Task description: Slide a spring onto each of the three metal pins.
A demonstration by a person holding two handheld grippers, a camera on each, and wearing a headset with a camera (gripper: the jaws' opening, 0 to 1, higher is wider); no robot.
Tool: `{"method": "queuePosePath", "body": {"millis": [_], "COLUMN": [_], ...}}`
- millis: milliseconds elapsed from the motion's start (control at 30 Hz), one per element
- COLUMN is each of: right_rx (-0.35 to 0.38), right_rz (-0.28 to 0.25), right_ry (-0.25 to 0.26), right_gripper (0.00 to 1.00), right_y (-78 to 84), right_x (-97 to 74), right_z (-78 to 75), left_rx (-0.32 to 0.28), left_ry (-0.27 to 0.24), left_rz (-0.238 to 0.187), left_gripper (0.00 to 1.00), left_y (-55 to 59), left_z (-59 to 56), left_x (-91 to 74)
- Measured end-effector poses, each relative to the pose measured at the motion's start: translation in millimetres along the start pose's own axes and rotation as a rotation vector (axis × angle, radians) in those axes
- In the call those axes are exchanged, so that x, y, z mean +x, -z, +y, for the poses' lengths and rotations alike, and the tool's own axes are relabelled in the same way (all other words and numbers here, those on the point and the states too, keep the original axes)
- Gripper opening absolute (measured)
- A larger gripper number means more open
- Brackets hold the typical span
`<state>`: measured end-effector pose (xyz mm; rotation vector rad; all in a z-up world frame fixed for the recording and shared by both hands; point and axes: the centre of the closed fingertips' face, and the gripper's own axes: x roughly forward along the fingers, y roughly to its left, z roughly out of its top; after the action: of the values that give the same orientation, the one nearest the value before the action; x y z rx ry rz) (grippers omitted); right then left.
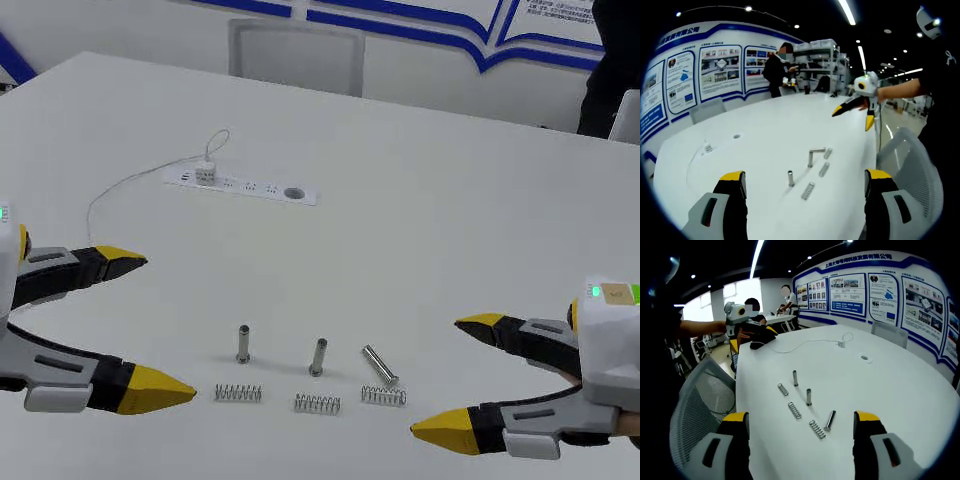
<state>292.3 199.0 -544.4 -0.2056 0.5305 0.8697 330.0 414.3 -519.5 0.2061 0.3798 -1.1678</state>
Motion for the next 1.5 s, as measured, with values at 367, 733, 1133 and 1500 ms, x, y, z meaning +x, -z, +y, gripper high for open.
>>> {"method": "queuePosePath", "body": {"millis": [367, 733, 1133, 1500], "right_rx": [-0.003, 0.006, 0.024, 0.021], "right_rz": [0.010, -0.015, 0.023, 0.055], "right_ry": [0.027, 0.039, 0.037, 0.052], "right_gripper": [0.86, 0.83, 0.78, 0.70], "right_y": [7.4, 5.6, 11.2, 14.6], "right_x": [2.5, 8.4, 30.7, 46.0], "right_z": [-3.1, -4.8, -19.2, -36.4], "left_rx": [0.008, -0.024, -0.054, -0.060], "left_ry": [-0.029, -0.032, -0.026, -0.018], "left_rz": [-0.011, -0.021, -0.033, 0.000], "left_gripper": [1.00, 1.00, 1.00, 1.00], "left_y": [-1.1, 4.2, 5.3, 18.3], "left_z": [4.2, 4.7, 4.2, 8.9], "left_x": [2.4, 2.5, 8.5, 19.8]}}
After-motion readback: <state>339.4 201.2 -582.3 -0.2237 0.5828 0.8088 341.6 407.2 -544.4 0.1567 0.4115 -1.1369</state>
